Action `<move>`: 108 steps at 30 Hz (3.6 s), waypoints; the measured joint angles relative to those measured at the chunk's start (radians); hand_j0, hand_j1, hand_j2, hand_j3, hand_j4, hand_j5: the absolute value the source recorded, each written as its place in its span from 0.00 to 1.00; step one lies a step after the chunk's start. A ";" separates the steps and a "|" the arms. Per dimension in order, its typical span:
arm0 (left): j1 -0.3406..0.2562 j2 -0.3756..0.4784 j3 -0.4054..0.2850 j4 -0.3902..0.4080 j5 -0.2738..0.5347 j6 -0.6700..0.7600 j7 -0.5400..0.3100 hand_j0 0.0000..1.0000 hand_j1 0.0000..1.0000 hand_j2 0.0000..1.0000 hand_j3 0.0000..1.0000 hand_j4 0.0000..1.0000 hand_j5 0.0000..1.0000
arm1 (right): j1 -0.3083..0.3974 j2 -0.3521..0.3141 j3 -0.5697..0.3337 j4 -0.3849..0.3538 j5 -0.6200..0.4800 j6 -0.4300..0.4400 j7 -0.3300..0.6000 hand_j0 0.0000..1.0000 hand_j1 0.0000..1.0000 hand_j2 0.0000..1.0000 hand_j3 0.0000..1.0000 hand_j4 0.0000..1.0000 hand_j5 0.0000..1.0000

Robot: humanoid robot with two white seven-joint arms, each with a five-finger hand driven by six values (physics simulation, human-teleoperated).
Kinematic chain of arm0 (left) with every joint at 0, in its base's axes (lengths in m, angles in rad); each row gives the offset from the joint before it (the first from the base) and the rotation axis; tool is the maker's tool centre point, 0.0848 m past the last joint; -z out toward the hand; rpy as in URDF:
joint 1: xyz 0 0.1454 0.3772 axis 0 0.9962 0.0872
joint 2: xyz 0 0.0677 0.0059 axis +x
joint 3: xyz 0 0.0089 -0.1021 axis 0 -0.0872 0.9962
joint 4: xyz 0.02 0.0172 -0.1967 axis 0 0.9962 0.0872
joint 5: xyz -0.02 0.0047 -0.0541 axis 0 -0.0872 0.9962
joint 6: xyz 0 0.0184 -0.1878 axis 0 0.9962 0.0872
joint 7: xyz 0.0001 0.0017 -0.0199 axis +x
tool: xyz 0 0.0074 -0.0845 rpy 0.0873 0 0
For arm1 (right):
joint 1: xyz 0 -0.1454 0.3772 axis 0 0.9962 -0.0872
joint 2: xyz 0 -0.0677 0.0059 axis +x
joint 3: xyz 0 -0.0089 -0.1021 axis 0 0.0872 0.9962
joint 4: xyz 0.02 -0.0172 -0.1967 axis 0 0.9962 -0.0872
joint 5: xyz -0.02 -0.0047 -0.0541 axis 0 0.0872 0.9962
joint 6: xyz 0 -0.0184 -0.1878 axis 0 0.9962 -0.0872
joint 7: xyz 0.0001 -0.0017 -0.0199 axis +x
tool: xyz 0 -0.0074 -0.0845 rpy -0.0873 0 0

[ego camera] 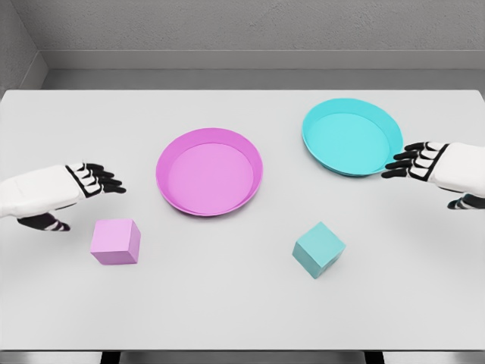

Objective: Place the blocks in the corresponding plates according to their colors

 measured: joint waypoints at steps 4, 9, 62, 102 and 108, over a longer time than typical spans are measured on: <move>0.000 0.022 -0.010 -0.020 -0.001 0.000 -0.007 1.00 1.00 1.00 1.00 1.00 1.00 | 0.000 0.001 0.001 -0.003 -0.001 0.000 0.000 1.00 1.00 1.00 1.00 1.00 1.00; -0.002 0.030 -0.014 -0.038 -0.005 0.000 -0.011 1.00 1.00 1.00 1.00 1.00 1.00 | 0.000 0.028 0.010 -0.005 -0.001 0.000 -0.001 1.00 1.00 1.00 1.00 1.00 1.00; -0.012 -0.018 -0.064 -0.127 -0.206 0.000 -0.012 1.00 1.00 1.00 1.00 1.00 1.00 | -0.086 0.290 0.096 -0.033 0.279 0.000 0.124 1.00 1.00 1.00 1.00 1.00 1.00; -0.034 -0.061 -0.129 -0.127 -0.281 0.000 -0.013 0.74 0.74 0.74 0.74 0.74 0.74 | -0.199 0.263 0.225 -0.034 0.286 0.000 0.112 1.00 1.00 1.00 1.00 1.00 1.00; -0.035 -0.062 -0.129 -0.127 -0.280 -0.001 -0.012 0.70 0.70 0.70 0.70 0.70 0.70 | -0.235 0.262 0.257 -0.034 0.273 0.000 0.109 1.00 1.00 1.00 1.00 1.00 1.00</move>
